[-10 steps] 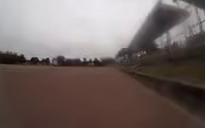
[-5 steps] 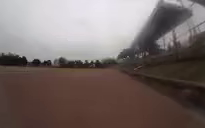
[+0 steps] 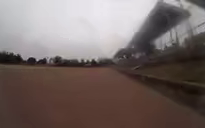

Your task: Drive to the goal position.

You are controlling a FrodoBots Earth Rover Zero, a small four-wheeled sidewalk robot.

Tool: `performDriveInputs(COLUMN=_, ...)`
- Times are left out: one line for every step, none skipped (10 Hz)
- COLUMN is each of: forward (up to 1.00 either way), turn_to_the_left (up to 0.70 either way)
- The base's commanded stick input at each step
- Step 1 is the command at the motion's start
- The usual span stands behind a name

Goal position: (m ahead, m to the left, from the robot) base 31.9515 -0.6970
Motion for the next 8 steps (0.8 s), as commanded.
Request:
performDriveInputs(forward=1.00, turn_to_the_left=-0.32)
performDriveInputs(forward=1.00, turn_to_the_left=0.00)
performDriveInputs(forward=1.00, turn_to_the_left=0.00)
performDriveInputs(forward=1.00, turn_to_the_left=0.00)
performDriveInputs(forward=1.00, turn_to_the_left=0.00)
performDriveInputs(forward=1.00, turn_to_the_left=0.00)
performDriveInputs(forward=1.00, turn_to_the_left=0.00)
performDriveInputs(forward=1.00, turn_to_the_left=0.00)
